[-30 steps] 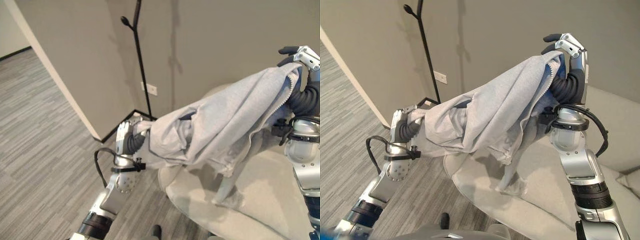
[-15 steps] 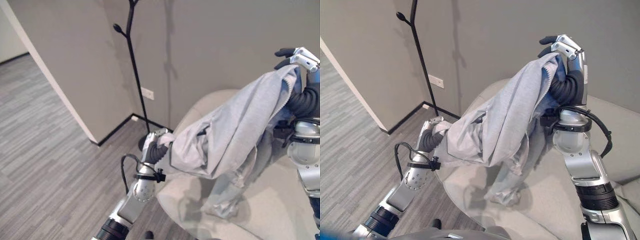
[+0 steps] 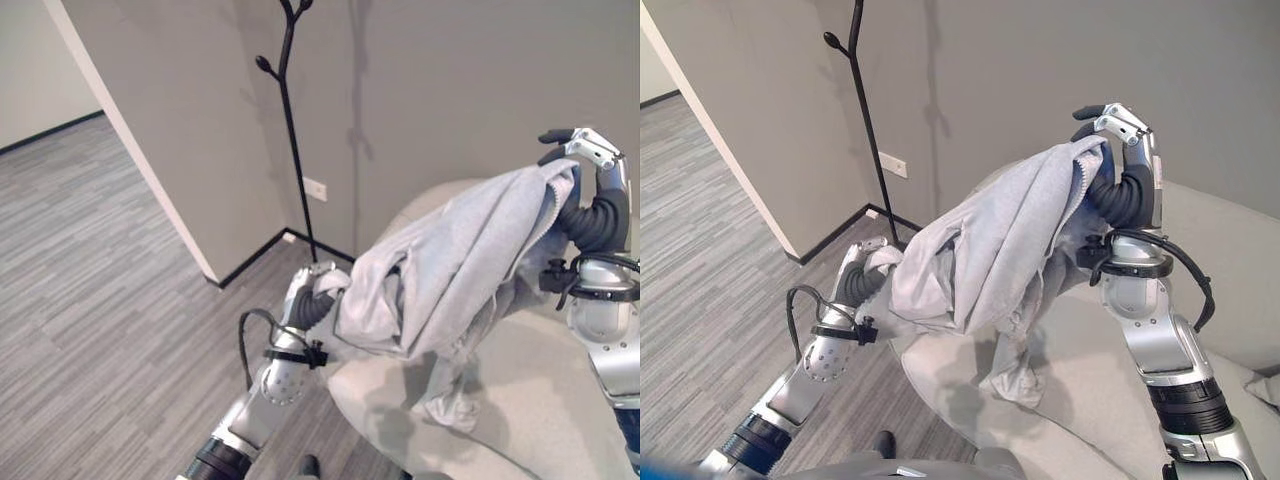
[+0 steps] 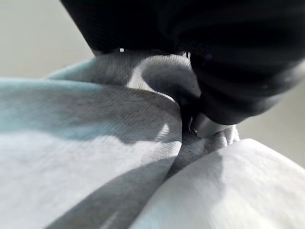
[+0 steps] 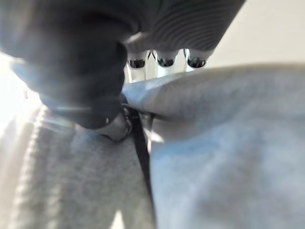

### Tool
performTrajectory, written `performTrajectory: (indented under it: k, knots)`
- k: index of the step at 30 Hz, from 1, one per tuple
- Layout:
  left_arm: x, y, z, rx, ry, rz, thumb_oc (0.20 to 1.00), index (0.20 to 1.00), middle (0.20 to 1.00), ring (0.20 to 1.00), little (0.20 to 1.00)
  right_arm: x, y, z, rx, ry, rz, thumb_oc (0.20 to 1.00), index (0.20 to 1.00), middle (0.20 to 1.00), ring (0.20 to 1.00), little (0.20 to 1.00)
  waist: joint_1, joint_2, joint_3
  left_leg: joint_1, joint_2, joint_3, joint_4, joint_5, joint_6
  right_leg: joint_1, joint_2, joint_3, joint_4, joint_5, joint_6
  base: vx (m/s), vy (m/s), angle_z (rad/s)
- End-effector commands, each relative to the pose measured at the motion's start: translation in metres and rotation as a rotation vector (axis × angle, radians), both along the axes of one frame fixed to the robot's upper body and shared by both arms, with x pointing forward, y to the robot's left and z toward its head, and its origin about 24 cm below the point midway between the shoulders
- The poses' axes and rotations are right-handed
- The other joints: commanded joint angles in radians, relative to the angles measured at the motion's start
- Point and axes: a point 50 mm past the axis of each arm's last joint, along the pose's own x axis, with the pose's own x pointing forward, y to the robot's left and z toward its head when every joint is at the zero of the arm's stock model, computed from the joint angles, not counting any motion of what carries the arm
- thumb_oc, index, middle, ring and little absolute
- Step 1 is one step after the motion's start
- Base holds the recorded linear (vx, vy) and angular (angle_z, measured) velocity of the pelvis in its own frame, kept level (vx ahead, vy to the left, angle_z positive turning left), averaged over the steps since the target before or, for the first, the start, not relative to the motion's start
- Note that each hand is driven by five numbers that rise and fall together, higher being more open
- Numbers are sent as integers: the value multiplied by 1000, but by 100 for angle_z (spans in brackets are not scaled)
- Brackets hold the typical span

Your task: Hang the clothes on the sofa on the clothes rack.

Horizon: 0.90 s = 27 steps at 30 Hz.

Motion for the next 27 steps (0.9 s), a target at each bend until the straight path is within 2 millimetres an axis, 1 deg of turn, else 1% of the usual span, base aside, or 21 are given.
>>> performTrajectory:
  k: [1, 2, 3, 4, 7, 8, 9, 10, 11, 12, 14, 15, 16, 17, 18, 19, 20, 22, 25, 26, 27]
  knots:
    - [3, -4, 27, -67, -131, -49, 200, 200, 200, 200, 200, -10, -1, 31, 35, -169, 13, 200, 200, 200, 200, 200, 34, -28, -25, -49, 103, -137, -199, 101, -99, 192, 43, 13, -178, 11, 8, 98, 191, -7]
    - [3, -4, 27, -67, -131, -49, 200, 200, 200, 200, 200, -10, -1, 31, 35, -169, 13, 200, 200, 200, 200, 200, 34, -27, -25, -50, 103, -138, -199, 101, -100, 191, 44, 13, -178, 11, 8, 168, 464, -19]
    - [4, -7, 29, -83, -138, -56, 200, 200, 200, 200, 200, -5, 2, 29, 33, -151, 24, 200, 200, 200, 200, 200, 42, -19, -30, -69, 143, -224, -199, 98, -125, 200, 18, 65, -190, 8, 30, 124, 395, -15]
    - [4, -7, 29, -83, -139, -55, 200, 200, 200, 200, 200, -5, 2, 29, 33, -151, 25, 200, 200, 200, 200, 200, 43, -17, -30, -70, 146, -223, -199, 98, -126, 199, 19, 66, -191, 10, 29, 192, 644, -20]
    - [4, -7, 32, -91, -160, -58, 200, 200, 200, 200, 200, -2, 7, 31, 35, -143, 59, 200, 200, 200, 200, 200, 50, 4, -46, -39, 169, -315, -185, 118, -144, 208, -23, 135, -195, 13, 62, 167, 690, -59]
    - [3, -16, 18, -55, -93, -102, 200, 200, 200, 200, 200, -4, 2, 18, 61, -70, 49, 200, 200, 200, 200, 200, 30, 8, -70, -6, 160, -296, -149, 70, -137, 221, -105, 165, -207, 50, 109, 188, 848, -85]
    - [3, -17, 18, -54, -91, -105, 200, 200, 200, 200, 200, -4, 1, 17, 61, -68, 47, 200, 200, 200, 200, 200, 33, 4, -74, -8, 156, -293, -145, 64, -135, 223, -110, 164, -212, 50, 110, 148, 858, -32]
    - [2, -18, 14, -55, -74, -109, 200, 200, 200, 200, 200, -6, 2, 9, 101, -32, 68, 200, 200, 200, 200, 200, 27, -6, -79, -7, 138, -270, -111, 38, -128, 213, -147, 165, -211, 76, 123, 21, 386, 25]
    - [2, -16, 12, -50, -64, -100, 200, 200, 200, 200, 200, -3, 4, -2, 159, 19, 89, 200, 200, 200, 200, 200, 24, -15, -77, -5, 119, -250, -89, 22, -120, 199, -178, 162, -206, 127, 138, -6, 537, 17]
    - [3, -10, 11, -34, -62, -90, 200, 200, 200, 200, 200, 2, 6, -12, 203, 78, 113, 200, 200, 200, 200, 200, 27, -39, -78, -8, 91, -222, -68, 7, -106, 175, -208, 172, -207, 196, 142, -31, 480, -42]
    - [0, 5, 10, 7, -57, -59, 200, 200, 200, 200, 200, 4, 12, -26, 292, 152, 196, 200, 200, 200, 200, 200, 40, -56, -76, 2, 55, -189, -61, -13, -75, 124, -243, 157, -186, 295, 126, -42, 449, -46]
    - [-3, 14, 9, 15, -56, -30, 200, 200, 200, 200, 200, 8, 13, -31, 308, 180, 201, 200, 200, 200, 200, 200, 49, -57, -66, 24, 46, -176, -59, -30, -65, 99, -263, 127, -174, 356, 114, -106, 471, -38]
    - [-4, 19, 8, 9, -52, -1, 200, 200, 200, 200, 200, 12, 18, -32, 335, 190, 236, 200, 200, 200, 200, 200, 58, -53, -59, 39, 36, -148, -56, -33, -53, 77, -278, 63, -183, 369, 106, -92, 329, -69]
    - [-4, 19, 8, 9, -52, -1, 200, 200, 200, 200, 200, 12, 18, -32, 335, 190, 237, 200, 200, 200, 200, 200, 57, -53, -60, 38, 35, -148, -56, -32, -52, 77, -279, 64, -183, 370, 106, -119, 359, -98]
    - [-5, 25, 5, 6, -44, 31, 200, 200, 200, 200, 200, 11, 22, -30, 361, 185, 272, 200, 200, 200, 200, 200, 62, -50, -55, 61, 28, -123, -58, -42, -42, 66, -264, -1, -174, 347, 95, -101, 370, -97]
    - [-7, 30, 1, 20, -27, 54, 200, 200, 200, 200, 200, 10, 25, -30, 357, 191, 303, 200, 200, 200, 200, 200, 66, -53, -53, 74, 11, -109, -68, -38, -27, 61, -218, -30, -156, 290, 83, -115, 616, -71]
    - [-14, 37, -5, 47, 0, 62, 200, 200, 200, 200, 200, 8, 21, -28, 347, 178, 297, 200, 200, 200, 200, 200, 75, -54, -59, 82, -21, -92, -83, -35, -3, 75, -116, -44, -139, 179, 68, -103, 530, -77]
    - [-18, 41, -7, 49, 28, 64, 200, 200, 200, 200, 200, 7, 17, -28, 345, 176, 289, 200, 200, 200, 200, 200, 89, -65, -61, 98, -64, -74, -99, -19, 11, 100, -13, -47, -108, 105, 50, -44, 368, -53]
    - [-17, 34, -15, 0, 87, 45, 200, 200, 200, 200, 200, 4, 7, -35, 354, 200, 254, 200, 200, 200, 200, 200, 90, -94, -63, 133, -131, -82, -114, -11, 25, 124, 142, -3, -71, 41, -10, -4, 219, -14]
    - [-17, 34, -15, 0, 87, 44, 200, 200, 200, 200, 200, 4, 7, -35, 353, 201, 254, 200, 200, 200, 200, 200, 92, -93, -62, 136, -131, -81, -115, -11, 25, 126, 142, -2, -71, 40, -10, 24, 133, -4]
    - [-16, 30, -17, -10, 98, 25, 200, 200, 200, 200, 200, 2, 4, -37, 356, 204, 237, 200, 200, 200, 200, 200, 85, -97, -59, 151, -140, -82, -122, -10, 27, 112, 164, 7, -61, 45, -17, 18, 56, 9]
